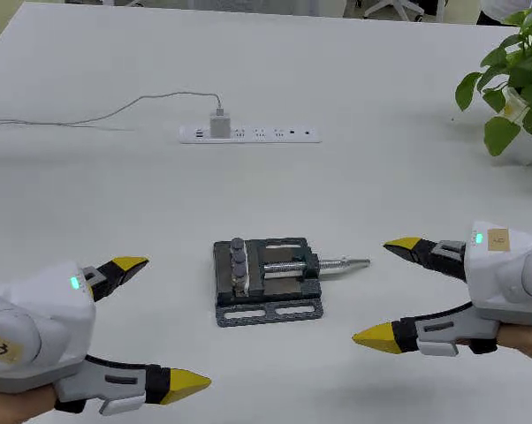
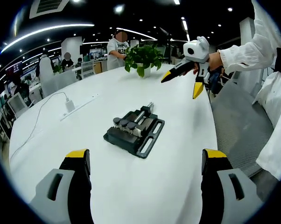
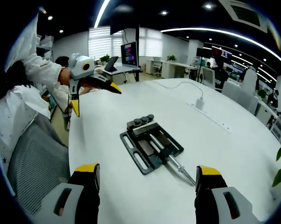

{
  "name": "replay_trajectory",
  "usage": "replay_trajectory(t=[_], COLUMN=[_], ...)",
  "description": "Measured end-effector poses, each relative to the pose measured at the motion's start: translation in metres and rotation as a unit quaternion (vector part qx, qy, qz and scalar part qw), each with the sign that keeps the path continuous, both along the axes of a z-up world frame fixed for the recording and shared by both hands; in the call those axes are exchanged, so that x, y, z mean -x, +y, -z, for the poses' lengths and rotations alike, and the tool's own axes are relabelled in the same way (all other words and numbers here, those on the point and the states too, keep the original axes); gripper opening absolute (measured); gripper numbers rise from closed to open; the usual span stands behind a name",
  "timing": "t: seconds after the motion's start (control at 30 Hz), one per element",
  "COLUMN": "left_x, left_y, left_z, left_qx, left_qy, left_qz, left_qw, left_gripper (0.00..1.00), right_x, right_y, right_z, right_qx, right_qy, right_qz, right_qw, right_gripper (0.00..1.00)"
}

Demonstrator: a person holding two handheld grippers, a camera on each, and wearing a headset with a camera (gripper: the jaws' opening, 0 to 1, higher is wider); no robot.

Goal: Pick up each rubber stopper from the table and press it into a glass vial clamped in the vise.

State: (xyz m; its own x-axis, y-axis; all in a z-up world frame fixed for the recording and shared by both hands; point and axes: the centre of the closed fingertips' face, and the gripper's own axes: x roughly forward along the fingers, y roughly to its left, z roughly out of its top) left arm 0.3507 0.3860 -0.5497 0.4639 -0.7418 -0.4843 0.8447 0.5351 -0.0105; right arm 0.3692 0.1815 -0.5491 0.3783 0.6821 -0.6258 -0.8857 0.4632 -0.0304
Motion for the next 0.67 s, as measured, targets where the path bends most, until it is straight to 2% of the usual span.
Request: replay_trajectory(t=[0.07,0.67], left_x=[0.0009,0.0037], left_y=[-0.0017,-0.0077], left_z=[-0.0012,-0.0031], left_qx=[0.005,0.004], left_qy=[0.001,-0.002], left_qz=[-0.001,0.01], left_qw=[1.0,0.9999], left_gripper=[0.99,0.99], right_x=[0.0009,0.0025], right_y=[0.0004,-0.003], right_z=[0.0,-0.0087], right_qx=[-0.001,-0.004], right_qy=[0.001,-0.01], right_qz=[-0.001,0.005], right_qw=[1.0,0.9999], right_gripper=[0.83,0.82])
